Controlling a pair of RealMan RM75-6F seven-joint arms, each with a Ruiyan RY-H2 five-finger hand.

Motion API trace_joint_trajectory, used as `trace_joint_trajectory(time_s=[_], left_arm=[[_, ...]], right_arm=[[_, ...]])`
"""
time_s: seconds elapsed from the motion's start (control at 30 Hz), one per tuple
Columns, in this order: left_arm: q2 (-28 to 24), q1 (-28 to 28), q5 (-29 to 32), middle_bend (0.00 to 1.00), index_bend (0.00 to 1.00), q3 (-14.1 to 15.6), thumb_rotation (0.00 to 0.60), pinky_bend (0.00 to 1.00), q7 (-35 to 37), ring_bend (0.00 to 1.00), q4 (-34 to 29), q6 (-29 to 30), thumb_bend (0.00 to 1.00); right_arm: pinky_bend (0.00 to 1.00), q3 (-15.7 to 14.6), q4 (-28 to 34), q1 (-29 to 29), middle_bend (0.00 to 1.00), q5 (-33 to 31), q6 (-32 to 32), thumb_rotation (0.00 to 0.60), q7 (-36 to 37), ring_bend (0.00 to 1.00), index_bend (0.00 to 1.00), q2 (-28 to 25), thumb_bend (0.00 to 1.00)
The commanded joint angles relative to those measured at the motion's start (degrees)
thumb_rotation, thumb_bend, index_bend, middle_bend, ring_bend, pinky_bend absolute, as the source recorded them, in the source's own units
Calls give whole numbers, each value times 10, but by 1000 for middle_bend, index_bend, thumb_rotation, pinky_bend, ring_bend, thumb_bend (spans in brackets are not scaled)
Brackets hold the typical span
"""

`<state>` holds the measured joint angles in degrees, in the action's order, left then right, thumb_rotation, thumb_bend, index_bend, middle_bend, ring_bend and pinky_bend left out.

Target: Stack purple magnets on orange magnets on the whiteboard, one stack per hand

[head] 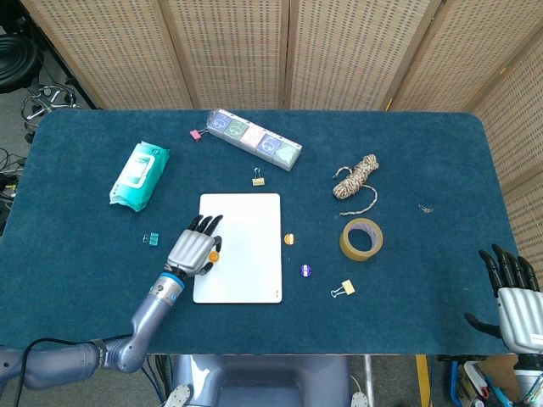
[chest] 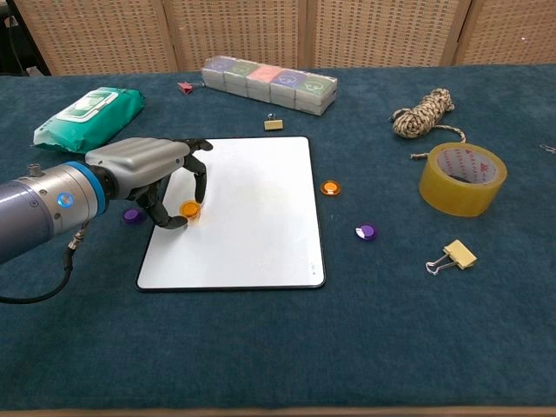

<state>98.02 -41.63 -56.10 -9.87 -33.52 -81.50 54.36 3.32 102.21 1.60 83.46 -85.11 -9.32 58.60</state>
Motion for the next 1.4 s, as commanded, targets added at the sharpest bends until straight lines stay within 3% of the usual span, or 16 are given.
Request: trace_joint_trajectory(time_s=[0.03,0.33,0.7,1.0,1.4], left_arm=[[-1,-1,7,0,303,3,600,0,-5,0,-5,5,282],[-46,8,9,0,276,9,600,0,-1,0,-46,26,271],[-117,53,-19,0,328,51,600,0,39,0,-73,51,268],[-101,57,-35,0,350,58,600,0,88,0,-22,23,269],[-52,48,-28,0,393,48,600,0,77,0,29,18,280]], right_arm=[[0,0,0,0,0,0,0,600,1,0,0,0,0],[0,-1,2,-1,0,4,-4,600,1,0,0,-1,0],[0,-5,6,-2,0,11,-6,600,-6,0,0,1,0],[0,-6,5,-2,0,11,-6,600,-9,0,0,2,0],[0,-5,2,1,0,5,1,600,-8,0,0,3,0]])
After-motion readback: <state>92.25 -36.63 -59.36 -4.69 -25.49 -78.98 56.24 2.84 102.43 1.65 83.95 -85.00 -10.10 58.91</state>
